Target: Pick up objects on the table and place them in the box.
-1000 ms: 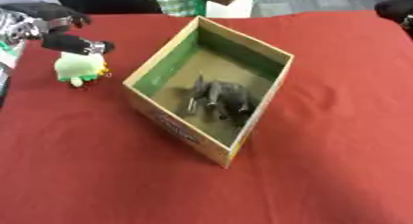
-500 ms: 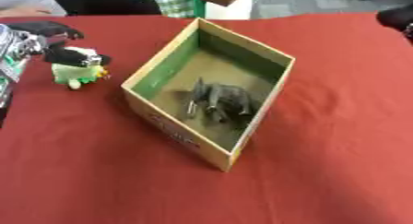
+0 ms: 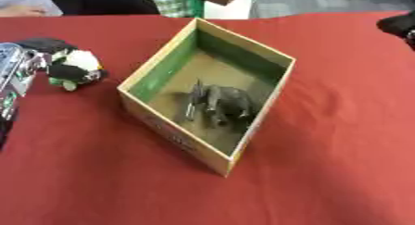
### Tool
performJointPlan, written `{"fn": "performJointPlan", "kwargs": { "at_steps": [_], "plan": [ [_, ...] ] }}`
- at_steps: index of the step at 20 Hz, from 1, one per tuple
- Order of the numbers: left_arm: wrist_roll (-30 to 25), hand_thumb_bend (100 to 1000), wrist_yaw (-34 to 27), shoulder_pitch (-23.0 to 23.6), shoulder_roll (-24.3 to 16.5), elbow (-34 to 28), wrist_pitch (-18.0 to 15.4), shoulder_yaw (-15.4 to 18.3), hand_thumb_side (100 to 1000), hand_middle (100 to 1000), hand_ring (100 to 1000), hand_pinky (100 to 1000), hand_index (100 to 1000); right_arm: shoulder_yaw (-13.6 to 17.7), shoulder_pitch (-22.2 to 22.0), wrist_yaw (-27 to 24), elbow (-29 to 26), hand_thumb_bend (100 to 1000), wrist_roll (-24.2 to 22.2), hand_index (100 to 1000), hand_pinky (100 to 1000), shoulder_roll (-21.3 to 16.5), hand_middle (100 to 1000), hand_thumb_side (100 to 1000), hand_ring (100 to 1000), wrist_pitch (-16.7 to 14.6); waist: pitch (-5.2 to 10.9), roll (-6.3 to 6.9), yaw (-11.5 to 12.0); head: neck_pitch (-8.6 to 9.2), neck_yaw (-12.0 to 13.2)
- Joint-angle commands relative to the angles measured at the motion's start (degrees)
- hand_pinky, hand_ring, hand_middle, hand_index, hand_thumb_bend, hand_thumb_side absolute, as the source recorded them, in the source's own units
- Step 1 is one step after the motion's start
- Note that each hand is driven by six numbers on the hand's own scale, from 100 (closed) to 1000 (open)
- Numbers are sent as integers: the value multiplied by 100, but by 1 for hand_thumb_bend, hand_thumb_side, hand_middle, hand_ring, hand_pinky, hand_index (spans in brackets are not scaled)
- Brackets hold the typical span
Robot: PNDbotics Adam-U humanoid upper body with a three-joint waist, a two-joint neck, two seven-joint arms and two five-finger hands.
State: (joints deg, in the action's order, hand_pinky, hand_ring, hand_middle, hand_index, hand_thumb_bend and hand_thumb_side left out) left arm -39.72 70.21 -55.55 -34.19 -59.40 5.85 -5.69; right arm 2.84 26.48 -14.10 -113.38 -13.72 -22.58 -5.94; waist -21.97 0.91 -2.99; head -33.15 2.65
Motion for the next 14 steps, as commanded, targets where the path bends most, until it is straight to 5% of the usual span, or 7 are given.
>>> {"fn": "performJointPlan", "kwargs": {
  "at_steps": [1,5,6,11,12,13,14],
  "plan": [
    [-19,458,-30,-92,-44,34,-63,56,954,819,872,623,1000,60,43,47,-121,100,-21,850,892,-79,617,1000,772,0,99,-7,-2,53,14],
    [-46,425,-73,-100,-18,66,-93,43,917,787,846,599,1000,60,37,50,-121,100,-28,850,892,-66,616,1000,772,10,103,-7,-5,52,19],
    [-36,288,-75,-100,-15,65,-89,45,790,709,781,530,1000,62,34,50,-121,100,-28,849,893,-63,616,1000,771,11,105,-8,-10,58,18],
    [160,183,-95,-86,8,84,-11,42,585,643,724,466,963,68,12,56,-121,100,-36,850,893,-39,615,1000,772,25,109,-3,-25,77,21],
    [192,162,-97,-85,15,93,-18,36,408,604,676,426,934,67,13,56,-121,100,-39,849,893,-35,615,1000,772,27,108,-3,-27,80,23],
    [234,155,-99,-81,22,101,-38,32,369,598,667,417,929,67,16,55,-121,100,-41,849,893,-33,615,1000,772,27,107,-3,-29,85,22],
    [283,126,-101,-76,28,110,-58,33,236,573,631,383,909,67,16,55,-121,100,-43,849,894,-33,615,1000,772,26,106,-5,-31,85,19]
  ]
}}
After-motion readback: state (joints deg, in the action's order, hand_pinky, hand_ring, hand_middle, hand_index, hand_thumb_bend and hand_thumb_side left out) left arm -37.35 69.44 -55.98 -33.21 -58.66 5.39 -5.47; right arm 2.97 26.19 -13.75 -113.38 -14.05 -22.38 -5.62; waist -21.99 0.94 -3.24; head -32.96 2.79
